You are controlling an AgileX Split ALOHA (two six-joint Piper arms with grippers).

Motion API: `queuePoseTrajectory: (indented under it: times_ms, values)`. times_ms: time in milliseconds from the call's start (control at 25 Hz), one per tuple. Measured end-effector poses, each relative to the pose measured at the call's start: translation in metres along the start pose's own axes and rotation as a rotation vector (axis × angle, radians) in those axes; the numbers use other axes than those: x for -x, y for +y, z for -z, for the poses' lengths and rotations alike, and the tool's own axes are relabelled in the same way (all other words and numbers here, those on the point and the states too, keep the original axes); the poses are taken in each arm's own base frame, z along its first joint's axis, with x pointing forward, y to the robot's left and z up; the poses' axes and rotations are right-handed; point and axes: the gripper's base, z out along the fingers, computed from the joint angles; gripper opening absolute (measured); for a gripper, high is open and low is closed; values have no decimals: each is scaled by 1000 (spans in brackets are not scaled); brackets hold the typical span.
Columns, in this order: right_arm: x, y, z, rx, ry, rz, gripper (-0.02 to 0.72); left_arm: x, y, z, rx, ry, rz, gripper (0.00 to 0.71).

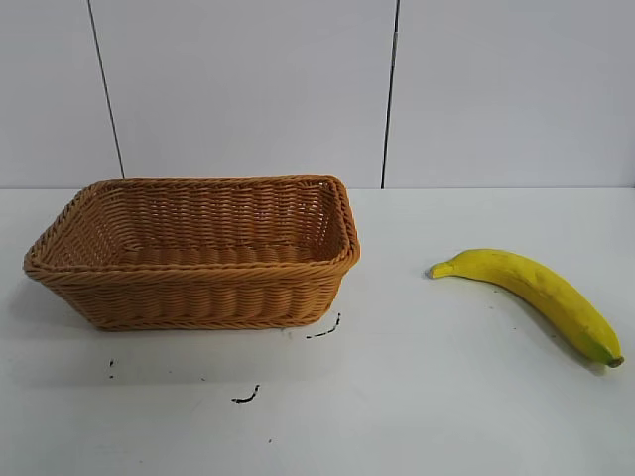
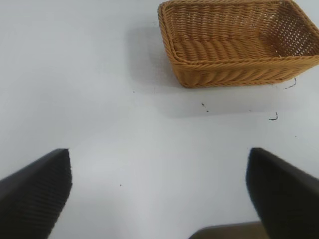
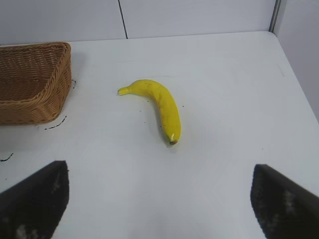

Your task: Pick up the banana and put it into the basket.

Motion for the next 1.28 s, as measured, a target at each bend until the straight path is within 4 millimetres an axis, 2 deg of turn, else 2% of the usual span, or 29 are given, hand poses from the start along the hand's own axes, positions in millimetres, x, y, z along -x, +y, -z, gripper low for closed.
queuePoseTrajectory:
  times_ms: [440, 560, 640, 840, 960, 1120, 1280]
  values:
    - [2, 0, 0, 0, 13, 0, 692, 0, 0, 0, 1, 0, 0, 690]
    - [19, 1, -6, -3, 82, -2, 692, 0, 0, 0, 1, 0, 0, 690]
    - [38, 1, -16, -6, 150, -3, 692, 0, 0, 0, 1, 0, 0, 690]
    - [86, 2, -59, -14, 352, -6, 692, 0, 0, 0, 1, 0, 0, 690]
    - [113, 2, -99, -13, 502, 16, 692, 0, 0, 0, 1, 0, 0, 690]
    - [134, 2, -155, 10, 676, 90, 692, 0, 0, 0, 1, 0, 0, 690]
    - [146, 5, -212, 90, 762, 164, 692, 0, 0, 0, 1, 0, 0, 690]
